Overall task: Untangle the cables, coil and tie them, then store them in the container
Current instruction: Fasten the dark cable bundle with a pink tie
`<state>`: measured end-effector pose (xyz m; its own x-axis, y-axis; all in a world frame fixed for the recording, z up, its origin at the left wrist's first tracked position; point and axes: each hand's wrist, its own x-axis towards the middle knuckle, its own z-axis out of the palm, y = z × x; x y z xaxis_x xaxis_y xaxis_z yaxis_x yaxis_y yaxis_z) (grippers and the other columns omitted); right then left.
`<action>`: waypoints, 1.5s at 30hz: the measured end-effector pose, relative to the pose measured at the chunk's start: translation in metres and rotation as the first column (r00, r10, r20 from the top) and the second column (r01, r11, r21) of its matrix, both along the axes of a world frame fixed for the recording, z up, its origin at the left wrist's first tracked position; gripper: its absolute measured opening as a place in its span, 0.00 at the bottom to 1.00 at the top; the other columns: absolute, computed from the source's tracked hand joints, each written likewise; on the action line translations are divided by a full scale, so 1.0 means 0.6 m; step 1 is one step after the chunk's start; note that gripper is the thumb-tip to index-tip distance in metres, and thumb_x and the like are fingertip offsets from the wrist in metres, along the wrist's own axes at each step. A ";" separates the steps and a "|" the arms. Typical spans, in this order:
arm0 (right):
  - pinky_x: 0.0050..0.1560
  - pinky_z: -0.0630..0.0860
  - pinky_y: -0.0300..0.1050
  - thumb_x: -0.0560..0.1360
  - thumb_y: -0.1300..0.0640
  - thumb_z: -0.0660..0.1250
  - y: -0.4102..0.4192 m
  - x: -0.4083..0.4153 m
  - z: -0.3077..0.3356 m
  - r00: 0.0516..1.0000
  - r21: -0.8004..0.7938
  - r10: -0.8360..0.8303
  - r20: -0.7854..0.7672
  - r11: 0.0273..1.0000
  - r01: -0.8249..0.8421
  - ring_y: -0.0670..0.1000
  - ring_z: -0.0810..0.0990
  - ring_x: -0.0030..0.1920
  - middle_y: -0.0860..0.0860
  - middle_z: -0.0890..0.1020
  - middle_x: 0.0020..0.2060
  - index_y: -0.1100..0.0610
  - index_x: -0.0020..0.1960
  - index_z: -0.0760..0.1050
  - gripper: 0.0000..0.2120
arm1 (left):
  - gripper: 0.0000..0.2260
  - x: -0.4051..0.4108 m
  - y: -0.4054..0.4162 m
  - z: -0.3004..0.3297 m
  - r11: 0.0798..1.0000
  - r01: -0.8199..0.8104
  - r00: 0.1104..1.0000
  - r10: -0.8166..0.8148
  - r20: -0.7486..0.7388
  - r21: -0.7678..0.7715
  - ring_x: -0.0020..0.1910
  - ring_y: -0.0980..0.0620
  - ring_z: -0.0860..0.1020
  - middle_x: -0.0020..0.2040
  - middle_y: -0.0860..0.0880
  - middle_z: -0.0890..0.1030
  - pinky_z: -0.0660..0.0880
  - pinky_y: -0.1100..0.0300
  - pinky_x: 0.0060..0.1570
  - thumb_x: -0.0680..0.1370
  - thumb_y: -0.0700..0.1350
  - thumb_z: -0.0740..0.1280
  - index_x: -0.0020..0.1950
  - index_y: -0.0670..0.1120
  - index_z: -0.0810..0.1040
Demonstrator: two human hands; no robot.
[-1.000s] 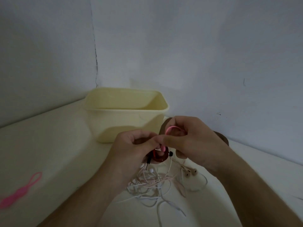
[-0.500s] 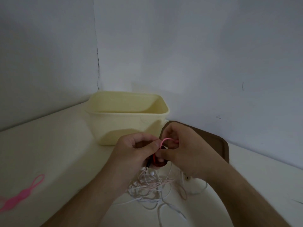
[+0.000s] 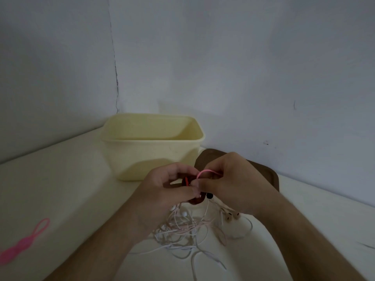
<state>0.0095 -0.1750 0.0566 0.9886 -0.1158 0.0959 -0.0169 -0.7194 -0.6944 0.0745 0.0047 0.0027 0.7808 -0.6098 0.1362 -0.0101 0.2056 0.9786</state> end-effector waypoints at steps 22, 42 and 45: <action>0.32 0.64 0.40 0.83 0.50 0.70 -0.014 -0.001 -0.004 0.995 0.113 0.093 -0.043 0.990 -0.087 0.48 0.66 0.29 0.54 0.72 0.31 0.63 0.44 0.83 0.18 | 0.11 -0.015 -0.010 0.004 0.966 -0.227 0.961 0.202 0.190 0.120 0.38 0.50 0.87 0.39 0.45 0.88 0.77 0.66 0.38 0.78 0.34 0.73 0.49 0.51 0.83; 0.51 0.83 0.63 0.81 0.61 0.72 -0.022 0.008 -0.020 0.987 0.242 -0.039 0.158 0.970 0.000 0.62 0.84 0.44 0.58 0.86 0.42 0.51 0.44 0.83 0.08 | 0.16 -0.025 -0.008 0.010 0.973 -0.228 0.950 0.227 0.212 -0.021 0.46 0.47 0.88 0.46 0.47 0.89 0.83 0.57 0.45 0.72 0.26 0.75 0.41 0.49 0.86; 0.55 0.84 0.65 0.79 0.63 0.74 -0.007 0.012 -0.030 0.984 0.330 -0.071 0.165 0.944 0.012 0.58 0.88 0.46 0.55 0.87 0.44 0.55 0.49 0.82 0.04 | 0.13 -0.026 -0.007 0.012 0.965 -0.242 0.936 0.260 0.239 -0.103 0.47 0.48 0.88 0.45 0.47 0.89 0.83 0.59 0.47 0.71 0.24 0.75 0.42 0.43 0.86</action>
<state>0.0164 -0.1792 0.0384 0.9539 -0.2100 0.2142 0.0988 -0.4543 -0.8854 0.0589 0.0003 0.0100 0.8431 -0.3800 0.3806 -0.3108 0.2333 0.9214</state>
